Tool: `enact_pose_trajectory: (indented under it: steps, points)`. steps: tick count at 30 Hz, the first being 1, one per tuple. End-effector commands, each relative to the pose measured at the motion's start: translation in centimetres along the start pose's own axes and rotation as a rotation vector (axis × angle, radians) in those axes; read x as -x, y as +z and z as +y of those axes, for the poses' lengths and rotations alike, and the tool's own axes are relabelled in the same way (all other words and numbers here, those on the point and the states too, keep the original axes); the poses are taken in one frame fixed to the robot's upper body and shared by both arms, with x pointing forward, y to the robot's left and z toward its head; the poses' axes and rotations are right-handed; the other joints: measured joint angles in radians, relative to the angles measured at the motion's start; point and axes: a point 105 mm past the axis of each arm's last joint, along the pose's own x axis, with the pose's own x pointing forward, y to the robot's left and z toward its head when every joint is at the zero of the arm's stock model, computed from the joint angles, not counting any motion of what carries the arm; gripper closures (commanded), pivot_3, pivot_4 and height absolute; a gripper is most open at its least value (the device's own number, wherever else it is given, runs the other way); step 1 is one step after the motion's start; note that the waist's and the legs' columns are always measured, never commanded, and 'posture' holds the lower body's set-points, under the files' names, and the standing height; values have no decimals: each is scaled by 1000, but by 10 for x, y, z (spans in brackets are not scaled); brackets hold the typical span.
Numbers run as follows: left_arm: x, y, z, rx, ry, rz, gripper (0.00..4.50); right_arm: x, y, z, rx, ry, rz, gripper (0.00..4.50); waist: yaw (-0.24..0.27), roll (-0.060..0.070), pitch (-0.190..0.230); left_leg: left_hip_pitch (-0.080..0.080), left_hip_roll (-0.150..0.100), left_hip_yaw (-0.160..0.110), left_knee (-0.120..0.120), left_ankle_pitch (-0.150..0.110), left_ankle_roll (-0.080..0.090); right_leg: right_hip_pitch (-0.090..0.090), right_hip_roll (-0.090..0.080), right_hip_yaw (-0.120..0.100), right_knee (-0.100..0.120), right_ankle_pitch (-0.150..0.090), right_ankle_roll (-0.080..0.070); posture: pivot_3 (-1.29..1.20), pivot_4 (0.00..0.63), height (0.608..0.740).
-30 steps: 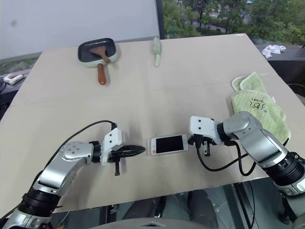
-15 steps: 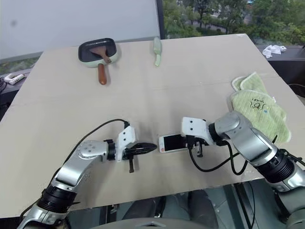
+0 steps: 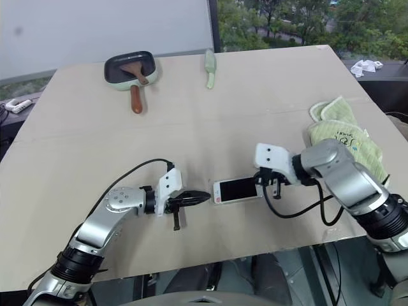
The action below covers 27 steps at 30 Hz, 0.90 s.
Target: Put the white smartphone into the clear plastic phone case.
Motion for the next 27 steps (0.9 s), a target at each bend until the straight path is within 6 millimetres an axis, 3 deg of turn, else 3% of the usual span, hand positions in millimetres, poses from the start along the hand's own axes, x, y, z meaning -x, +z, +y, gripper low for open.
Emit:
enact_pose_trajectory:
  steps: [1,12,27]
  points:
    - [1,-6,-1,13,1,21,4500,7,-6,-5,36,-27,37,4366,0,0,0,0,0,0,0,0,0,0,0,0,0,0,0,0,150,740]
    - [-2,-3,0,12,2,11,4500,-17,7,13,82,61,13,4366,0,0,0,0,0,0,0,0,0,0,0,0,0,0,0,0,150,740]
    - [-11,3,0,-2,-13,-6,4500,-31,10,21,65,85,-3,4366,-1,0,-1,3,0,0,0,0,0,3,0,0,1,0,0,0,150,740]
